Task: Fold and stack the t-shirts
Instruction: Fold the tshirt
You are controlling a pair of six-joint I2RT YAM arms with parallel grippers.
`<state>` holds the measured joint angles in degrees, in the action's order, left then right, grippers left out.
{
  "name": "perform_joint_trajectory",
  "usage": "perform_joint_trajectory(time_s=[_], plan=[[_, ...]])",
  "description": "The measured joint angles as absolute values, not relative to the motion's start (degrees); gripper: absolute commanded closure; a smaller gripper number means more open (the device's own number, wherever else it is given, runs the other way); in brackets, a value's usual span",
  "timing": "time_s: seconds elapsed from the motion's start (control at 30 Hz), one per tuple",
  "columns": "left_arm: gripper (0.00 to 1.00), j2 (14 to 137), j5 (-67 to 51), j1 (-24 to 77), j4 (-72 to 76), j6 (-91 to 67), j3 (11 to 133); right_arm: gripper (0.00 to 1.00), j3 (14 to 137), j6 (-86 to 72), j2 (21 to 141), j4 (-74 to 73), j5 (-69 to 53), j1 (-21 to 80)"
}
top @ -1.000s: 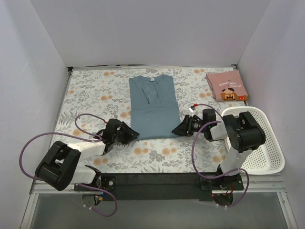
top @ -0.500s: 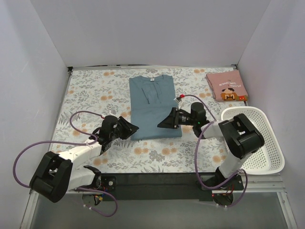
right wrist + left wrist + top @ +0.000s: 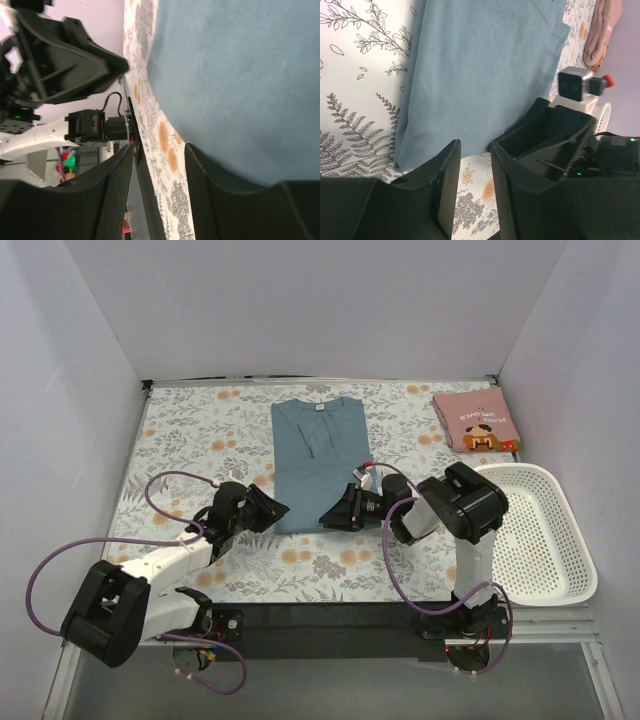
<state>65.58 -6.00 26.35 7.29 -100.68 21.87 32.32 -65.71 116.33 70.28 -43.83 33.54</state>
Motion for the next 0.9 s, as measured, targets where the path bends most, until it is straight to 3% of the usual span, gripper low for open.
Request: perform_joint_trajectory(time_s=[0.33,0.7,0.8,0.9], plan=[[0.70,80.07,-6.87,25.15,11.07,-98.63,32.12,0.48,37.93,-60.10,104.53,61.49,-44.64,20.60],[0.71,104.18,-9.52,18.35,16.38,-96.66,46.74,0.48,52.12,-58.08,122.30,56.21,-45.52,12.36],[0.71,104.88,-9.96,17.67,16.67,-96.62,47.68,0.49,52.40,-57.71,123.96,54.48,-45.47,11.79],[0.64,104.55,-9.82,17.67,16.60,-96.23,47.62,0.49,52.82,-55.59,123.35,52.62,-45.45,11.57]])
